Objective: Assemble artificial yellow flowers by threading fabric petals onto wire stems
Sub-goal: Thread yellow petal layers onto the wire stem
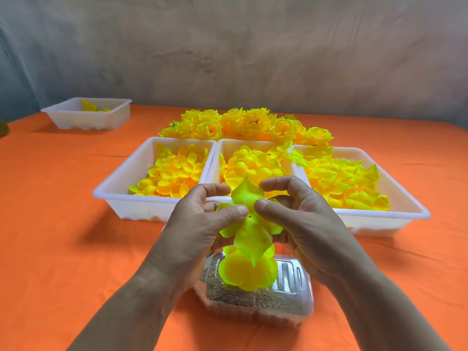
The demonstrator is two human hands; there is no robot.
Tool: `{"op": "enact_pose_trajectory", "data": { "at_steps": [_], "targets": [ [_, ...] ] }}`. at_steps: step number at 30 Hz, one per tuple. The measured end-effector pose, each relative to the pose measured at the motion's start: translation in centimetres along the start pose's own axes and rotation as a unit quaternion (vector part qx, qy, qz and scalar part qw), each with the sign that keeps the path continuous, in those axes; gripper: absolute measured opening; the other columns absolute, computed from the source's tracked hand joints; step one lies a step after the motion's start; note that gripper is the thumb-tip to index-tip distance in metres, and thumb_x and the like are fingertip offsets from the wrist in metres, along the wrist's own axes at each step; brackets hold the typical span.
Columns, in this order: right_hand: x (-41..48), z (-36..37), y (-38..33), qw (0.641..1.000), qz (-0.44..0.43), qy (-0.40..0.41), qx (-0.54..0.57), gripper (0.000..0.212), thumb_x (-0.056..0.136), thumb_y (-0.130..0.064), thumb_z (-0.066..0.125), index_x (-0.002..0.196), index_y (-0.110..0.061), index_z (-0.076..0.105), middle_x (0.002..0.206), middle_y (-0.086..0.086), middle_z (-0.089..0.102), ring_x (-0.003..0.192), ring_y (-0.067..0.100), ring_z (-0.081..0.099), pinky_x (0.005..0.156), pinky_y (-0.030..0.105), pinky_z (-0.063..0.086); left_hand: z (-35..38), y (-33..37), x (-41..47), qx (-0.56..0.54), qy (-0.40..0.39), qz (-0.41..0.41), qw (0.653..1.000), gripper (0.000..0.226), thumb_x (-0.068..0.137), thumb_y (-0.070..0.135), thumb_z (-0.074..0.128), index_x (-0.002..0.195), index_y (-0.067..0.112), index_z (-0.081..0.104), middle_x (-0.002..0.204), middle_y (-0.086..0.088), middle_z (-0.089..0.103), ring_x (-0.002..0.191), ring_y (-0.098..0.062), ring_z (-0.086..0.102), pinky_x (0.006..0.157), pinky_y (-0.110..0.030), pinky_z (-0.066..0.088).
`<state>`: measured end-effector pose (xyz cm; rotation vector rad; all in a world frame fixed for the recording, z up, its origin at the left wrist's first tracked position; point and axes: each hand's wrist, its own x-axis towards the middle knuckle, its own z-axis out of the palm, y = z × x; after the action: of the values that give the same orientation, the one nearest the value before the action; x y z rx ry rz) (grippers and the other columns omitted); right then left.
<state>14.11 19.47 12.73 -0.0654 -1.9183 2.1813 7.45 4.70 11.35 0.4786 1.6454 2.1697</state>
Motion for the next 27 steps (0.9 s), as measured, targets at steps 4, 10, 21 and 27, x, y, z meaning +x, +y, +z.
{"op": "enact_pose_trajectory", "data": {
  "at_steps": [4, 10, 21, 27],
  "targets": [
    [0.2, -0.2, 0.3, 1.0, 0.016, 0.007, -0.014, 0.031, 0.081, -0.006, 0.072, 0.107, -0.017, 0.059, 0.073, 0.001, 0.068, 0.068, 0.022, 0.069, 0.053, 0.032, 0.053, 0.1, -0.1, 0.2, 0.003, 0.008, -0.007, 1.0, 0.059, 0.053, 0.021, 0.077, 0.109, 0.015, 0.059, 0.085, -0.008, 0.073, 0.068, -0.022, 0.073, 0.052, -0.028, 0.055],
    [0.2, -0.3, 0.7, 0.999, 0.033, 0.008, -0.001, 0.031, 0.083, -0.002, 0.07, 0.108, -0.015, 0.058, 0.063, -0.002, 0.065, 0.056, 0.016, 0.064, 0.046, 0.025, 0.047, 0.1, 0.3, 0.0, -0.012, 0.0, -0.029, 1.0, 0.059, 0.056, 0.019, 0.076, 0.111, 0.011, 0.056, 0.077, -0.005, 0.073, 0.064, -0.02, 0.072, 0.049, -0.027, 0.055],
    [0.1, -0.1, 0.4, 0.999, 0.012, 0.019, -0.028, 0.03, 0.081, -0.003, 0.072, 0.105, -0.019, 0.061, 0.075, 0.004, 0.068, 0.065, 0.024, 0.068, 0.051, 0.032, 0.053, -0.3, 0.9, -0.4, -0.018, -0.008, -0.044, 0.999, 0.057, 0.053, 0.01, 0.074, 0.107, 0.01, 0.059, 0.078, -0.008, 0.073, 0.062, -0.022, 0.07, 0.049, -0.027, 0.055],
    [0.0, -0.2, 0.2, 0.999, 0.006, 0.013, -0.036, 0.03, 0.082, -0.005, 0.071, 0.106, -0.018, 0.059, 0.086, 0.01, 0.072, 0.075, 0.034, 0.071, 0.06, 0.043, 0.056, -0.4, 1.0, -0.5, -0.009, -0.021, -0.046, 0.999, 0.056, 0.054, 0.01, 0.072, 0.108, 0.01, 0.059, 0.082, -0.01, 0.073, 0.064, -0.02, 0.07, 0.053, -0.029, 0.057]
  ]
}}
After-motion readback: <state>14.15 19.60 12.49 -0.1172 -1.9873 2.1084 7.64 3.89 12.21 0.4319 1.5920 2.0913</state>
